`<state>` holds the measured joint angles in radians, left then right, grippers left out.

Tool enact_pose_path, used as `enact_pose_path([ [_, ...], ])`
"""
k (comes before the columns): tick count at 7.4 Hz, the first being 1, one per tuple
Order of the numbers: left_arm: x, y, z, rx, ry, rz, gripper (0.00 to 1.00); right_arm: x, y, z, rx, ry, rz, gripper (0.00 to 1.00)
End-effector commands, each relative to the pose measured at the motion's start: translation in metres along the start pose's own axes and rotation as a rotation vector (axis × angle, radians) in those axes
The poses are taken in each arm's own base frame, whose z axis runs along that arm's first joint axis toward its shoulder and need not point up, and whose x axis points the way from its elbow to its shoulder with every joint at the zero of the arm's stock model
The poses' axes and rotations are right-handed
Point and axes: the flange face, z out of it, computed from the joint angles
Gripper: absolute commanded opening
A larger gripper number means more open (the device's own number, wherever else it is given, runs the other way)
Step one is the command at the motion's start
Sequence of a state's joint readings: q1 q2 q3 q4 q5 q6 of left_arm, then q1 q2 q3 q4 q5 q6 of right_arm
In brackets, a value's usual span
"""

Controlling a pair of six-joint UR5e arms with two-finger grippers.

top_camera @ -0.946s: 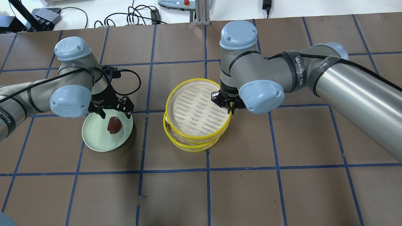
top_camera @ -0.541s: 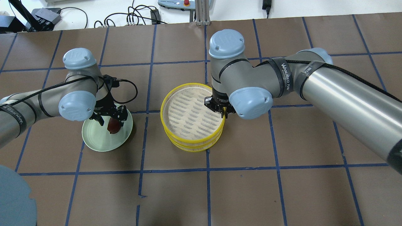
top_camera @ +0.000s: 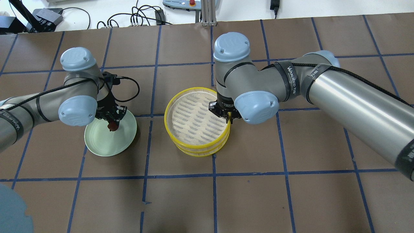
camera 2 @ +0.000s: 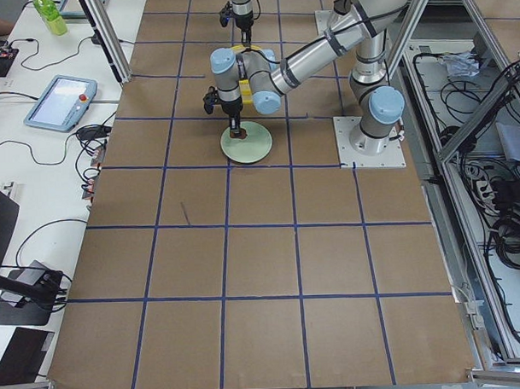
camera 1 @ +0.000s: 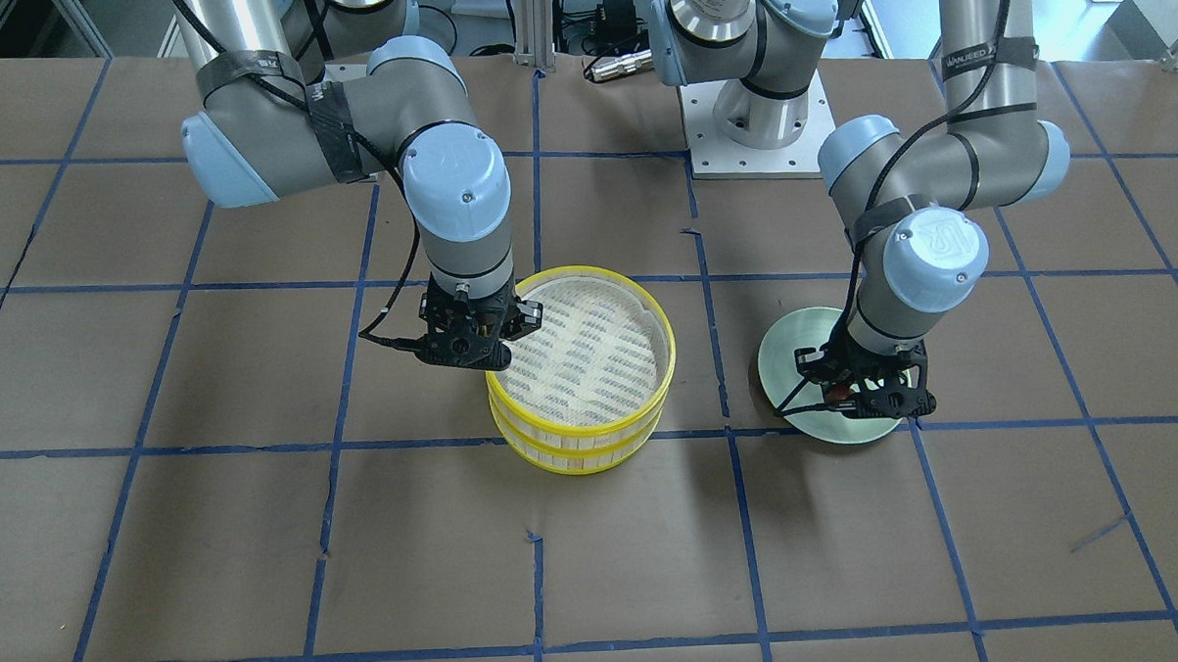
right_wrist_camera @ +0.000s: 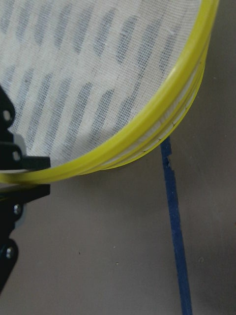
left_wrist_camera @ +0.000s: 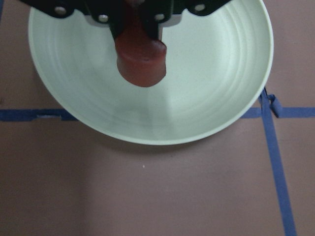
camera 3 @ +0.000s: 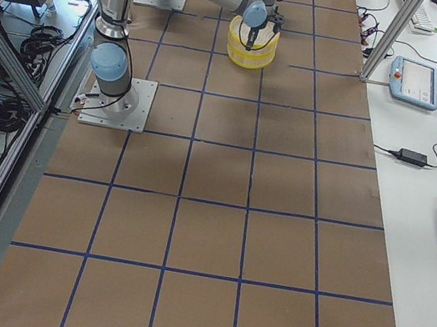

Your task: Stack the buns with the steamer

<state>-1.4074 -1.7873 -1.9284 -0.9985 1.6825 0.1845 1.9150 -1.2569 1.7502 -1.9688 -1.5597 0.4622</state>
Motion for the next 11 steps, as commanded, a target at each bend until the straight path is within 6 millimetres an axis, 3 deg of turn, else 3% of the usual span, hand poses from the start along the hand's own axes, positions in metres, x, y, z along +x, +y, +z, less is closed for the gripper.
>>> enact_pose_path([
  [1, 0.023, 0.012, -0.063, 0.018, 0.117, -0.045, 0.08, 0.011, -0.013, -0.018, 0.022, -0.015, 0.009, 1.0],
  [2, 0.058, 0.018, -0.094, 0.015, 0.179, -0.086, 0.08, 0.027, -0.032, -0.052, 0.064, -0.041, 0.039, 1.0],
  [3, 0.103, 0.022, -0.116, 0.03, 0.194, -0.112, 0.08, 0.057, -0.043, -0.093, 0.036, -0.037, 0.037, 1.0],
  [5, 0.195, 0.048, -0.125, -0.001, 0.284, -0.182, 0.08, 0.122, -0.051, -0.182, 0.007, -0.032, -0.016, 1.0],
  [6, 0.228, 0.048, -0.113, 0.019, 0.292, -0.169, 0.08, 0.145, -0.03, -0.216, 0.032, -0.041, -0.099, 0.99],
  [7, 0.244, 0.034, -0.085, 0.014, 0.294, -0.203, 0.23, 0.16, -0.014, -0.237, 0.051, -0.043, -0.096, 0.99],
  [8, 0.249, 0.026, -0.064, 0.008, 0.279, -0.2, 0.56, 0.163, -0.007, -0.243, 0.062, -0.043, -0.099, 0.99],
  [9, 0.248, 0.025, -0.062, 0.022, 0.277, -0.2, 0.95, 0.163, -0.004, -0.242, 0.062, -0.043, -0.104, 1.0],
  [11, 0.246, 0.023, -0.078, 0.055, 0.283, -0.189, 1.0, 0.163, 0.0, -0.245, 0.069, -0.04, -0.113, 1.0],
])
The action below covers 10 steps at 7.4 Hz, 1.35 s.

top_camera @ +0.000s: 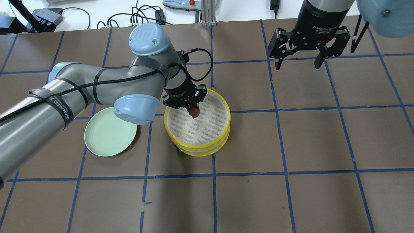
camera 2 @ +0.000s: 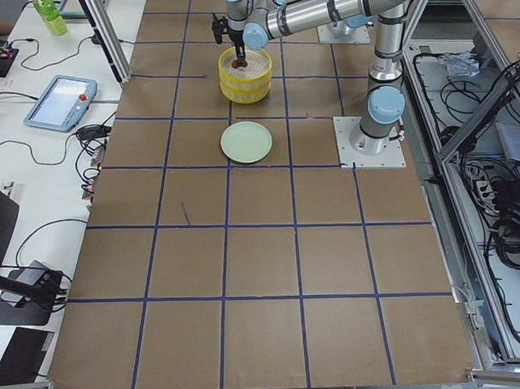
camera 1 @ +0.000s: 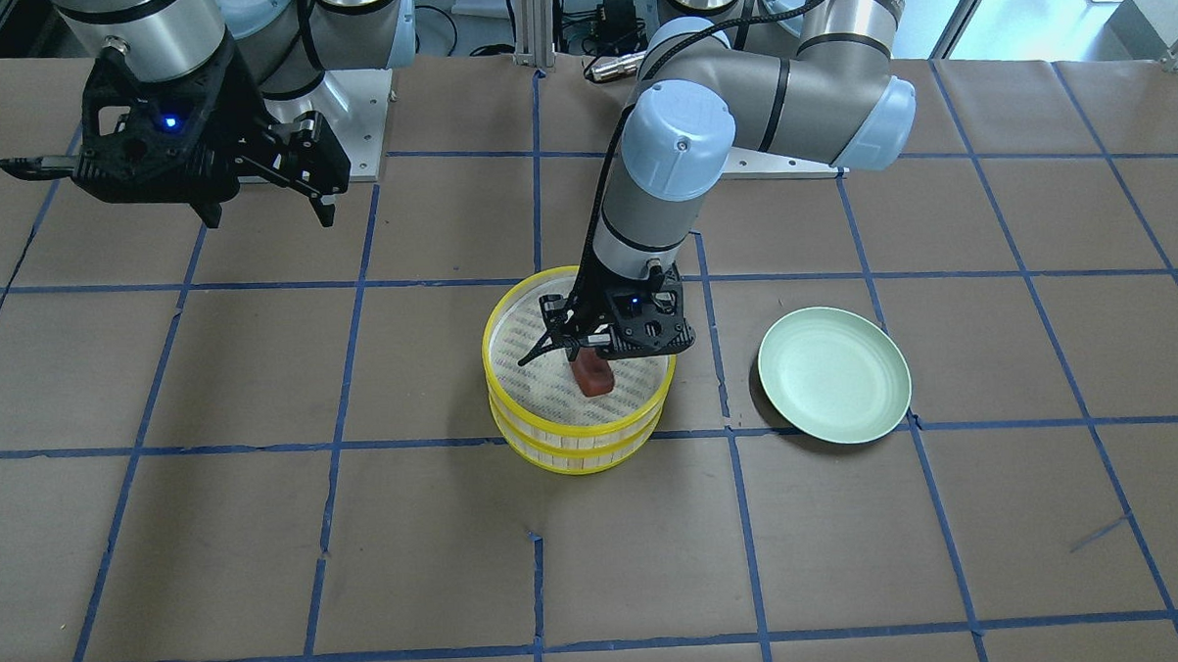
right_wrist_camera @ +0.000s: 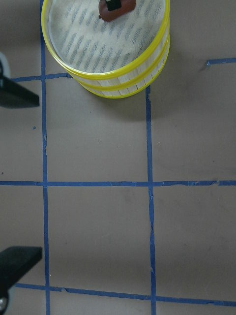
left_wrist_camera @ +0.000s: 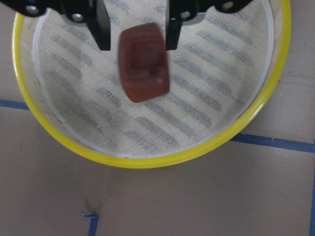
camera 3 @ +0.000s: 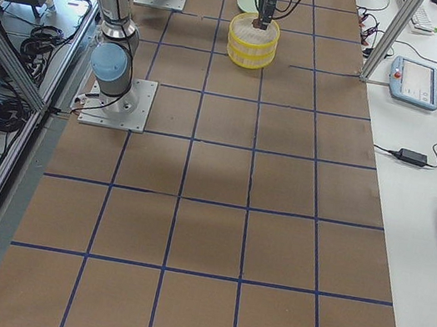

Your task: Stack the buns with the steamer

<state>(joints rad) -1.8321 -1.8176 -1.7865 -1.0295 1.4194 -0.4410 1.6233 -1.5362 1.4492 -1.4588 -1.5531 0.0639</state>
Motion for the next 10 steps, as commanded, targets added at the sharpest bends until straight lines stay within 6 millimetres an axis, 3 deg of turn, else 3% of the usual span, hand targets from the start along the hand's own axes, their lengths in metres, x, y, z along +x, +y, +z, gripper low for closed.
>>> enact_pose_path([
  [1, -0.004, -0.007, -0.016, 0.032, 0.007, 0.009, 1.0, 0.002, 0.005, -0.006, 0.013, 0.009, -0.002, 1.0],
  [2, -0.029, -0.028, -0.051, 0.087, -0.031, 0.047, 1.0, 0.002, 0.007, -0.007, 0.013, 0.011, -0.004, 1.0],
  [4, -0.102, -0.048, -0.144, 0.003, -0.081, 0.22, 1.0, 0.002, 0.007, -0.004, 0.01, 0.011, -0.004, 1.0],
  [5, -0.141, -0.05, -0.195, -0.035, -0.089, 0.226, 1.0, 0.002, 0.006, -0.004, 0.01, 0.011, -0.004, 1.0],
  [6, -0.164, -0.032, -0.243, -0.07, -0.112, 0.182, 1.0, 0.005, 0.004, -0.004, 0.016, 0.006, 0.001, 1.0],
  [7, -0.174, -0.013, -0.264, -0.083, -0.16, 0.169, 1.0, 0.005, 0.004, -0.004, 0.016, 0.006, 0.002, 1.0],
  [8, -0.172, 0.006, -0.271, -0.104, -0.161, 0.169, 1.0, 0.005, 0.004, -0.004, 0.016, 0.003, 0.002, 1.0],
  [10, -0.17, 0.017, -0.269, -0.121, -0.151, 0.182, 1.0, 0.004, 0.004, -0.004, 0.016, 0.001, 0.004, 1.0],
])
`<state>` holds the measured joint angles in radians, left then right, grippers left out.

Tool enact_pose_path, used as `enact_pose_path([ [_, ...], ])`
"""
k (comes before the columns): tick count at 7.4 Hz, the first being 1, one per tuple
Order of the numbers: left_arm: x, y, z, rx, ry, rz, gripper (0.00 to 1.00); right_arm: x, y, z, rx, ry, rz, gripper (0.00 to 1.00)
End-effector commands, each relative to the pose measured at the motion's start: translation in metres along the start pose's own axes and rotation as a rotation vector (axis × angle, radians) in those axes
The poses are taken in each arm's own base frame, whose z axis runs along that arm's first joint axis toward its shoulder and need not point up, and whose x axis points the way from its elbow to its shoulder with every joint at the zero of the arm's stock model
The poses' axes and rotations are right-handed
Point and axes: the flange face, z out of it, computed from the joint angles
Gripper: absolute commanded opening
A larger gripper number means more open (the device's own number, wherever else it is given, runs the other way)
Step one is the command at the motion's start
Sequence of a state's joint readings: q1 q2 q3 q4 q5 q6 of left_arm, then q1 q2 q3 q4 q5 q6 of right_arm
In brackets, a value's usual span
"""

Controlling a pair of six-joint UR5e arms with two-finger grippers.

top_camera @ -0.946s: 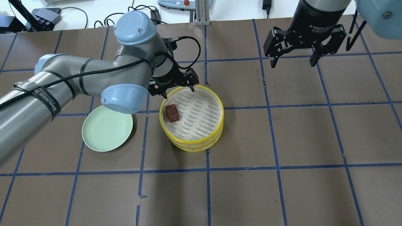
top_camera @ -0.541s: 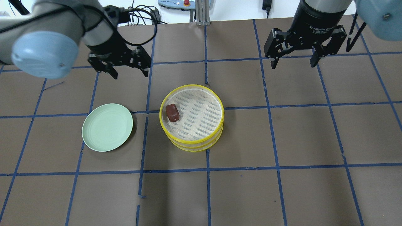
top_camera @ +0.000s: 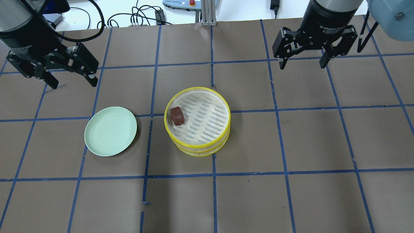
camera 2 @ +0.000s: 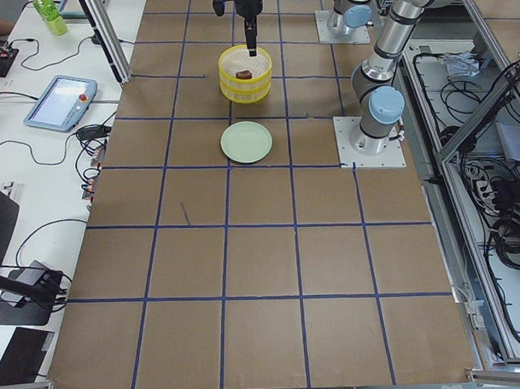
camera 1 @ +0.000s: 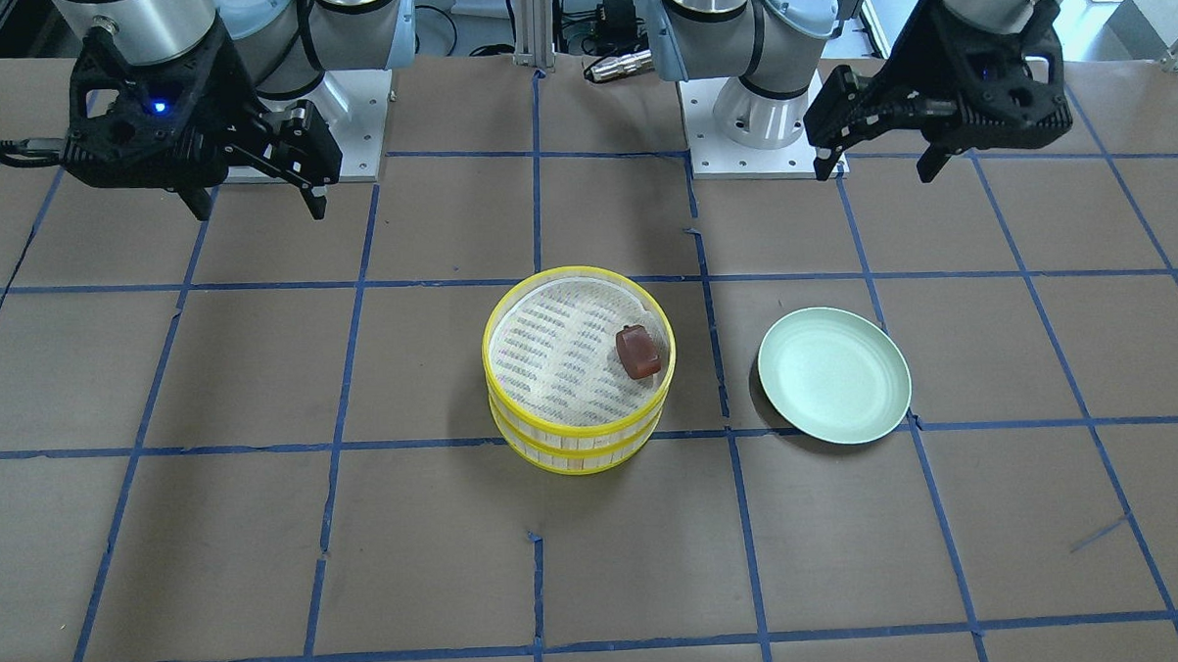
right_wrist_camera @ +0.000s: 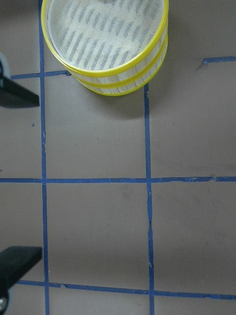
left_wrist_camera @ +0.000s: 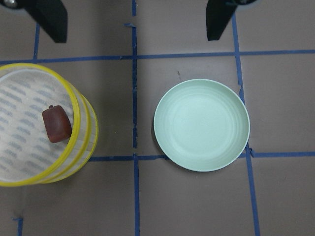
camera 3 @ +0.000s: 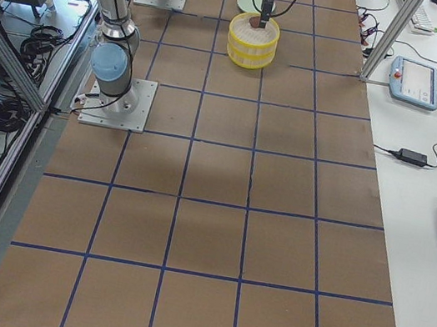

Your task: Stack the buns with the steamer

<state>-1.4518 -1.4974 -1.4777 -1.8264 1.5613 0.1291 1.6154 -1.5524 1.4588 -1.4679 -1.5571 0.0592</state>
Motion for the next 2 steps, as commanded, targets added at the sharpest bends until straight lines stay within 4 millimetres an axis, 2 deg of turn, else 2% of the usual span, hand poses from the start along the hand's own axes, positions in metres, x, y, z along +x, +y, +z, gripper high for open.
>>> enact_pose_path([
  [1, 0.0018, 0.0068, 0.0013, -0.012, 0.008, 0.051, 1.0, -0.0001, 0.0, 0.0, 0.0, -0.002, 0.001, 1.0],
  [2, 0.0009, 0.0084, -0.0005, -0.008, 0.009, 0.066, 1.0, -0.0003, 0.0, 0.0, 0.0, -0.003, 0.001, 1.0],
])
